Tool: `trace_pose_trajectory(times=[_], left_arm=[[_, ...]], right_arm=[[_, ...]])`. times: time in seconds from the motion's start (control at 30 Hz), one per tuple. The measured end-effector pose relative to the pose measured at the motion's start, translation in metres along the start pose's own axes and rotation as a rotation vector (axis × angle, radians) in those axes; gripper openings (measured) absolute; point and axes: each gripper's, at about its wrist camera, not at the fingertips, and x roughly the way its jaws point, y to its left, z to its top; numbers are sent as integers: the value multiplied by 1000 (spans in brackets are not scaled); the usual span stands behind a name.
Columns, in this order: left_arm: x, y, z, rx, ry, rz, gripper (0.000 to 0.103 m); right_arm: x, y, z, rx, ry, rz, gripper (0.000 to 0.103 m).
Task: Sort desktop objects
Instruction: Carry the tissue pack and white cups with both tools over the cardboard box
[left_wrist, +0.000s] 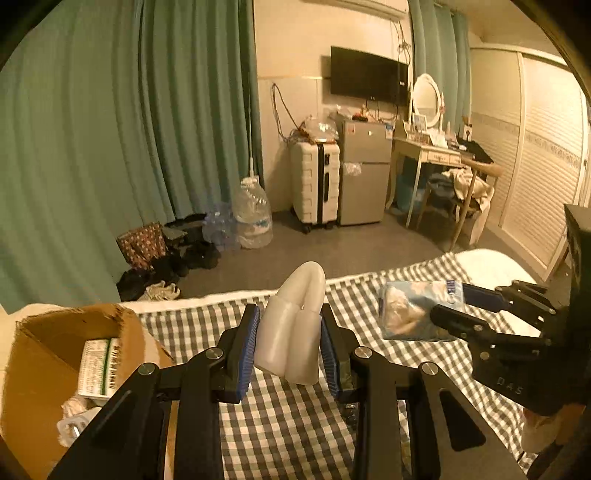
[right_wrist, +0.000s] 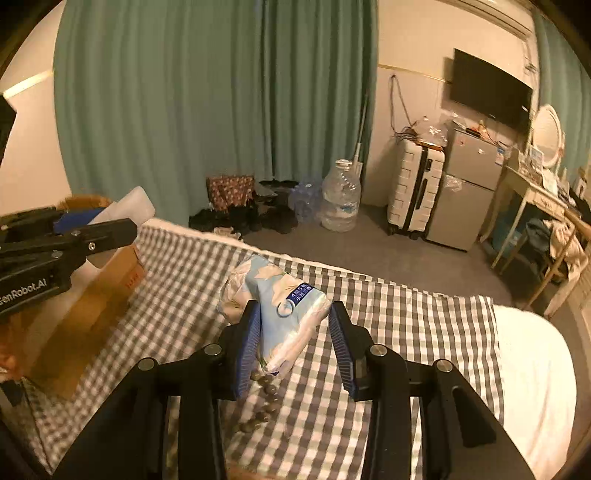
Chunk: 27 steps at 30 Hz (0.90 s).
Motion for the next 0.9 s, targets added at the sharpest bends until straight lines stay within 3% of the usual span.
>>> trace_pose_trajectory(times=[0.43, 0.9], left_arm=[[-70, 19, 14, -46, -71, 41, 32], [-120, 45, 16, -62, -124, 51, 32]], right_arm=[[-81, 18, 30, 42, -121, -39, 38], [-110, 53, 49, 31, -180, -30, 38]])
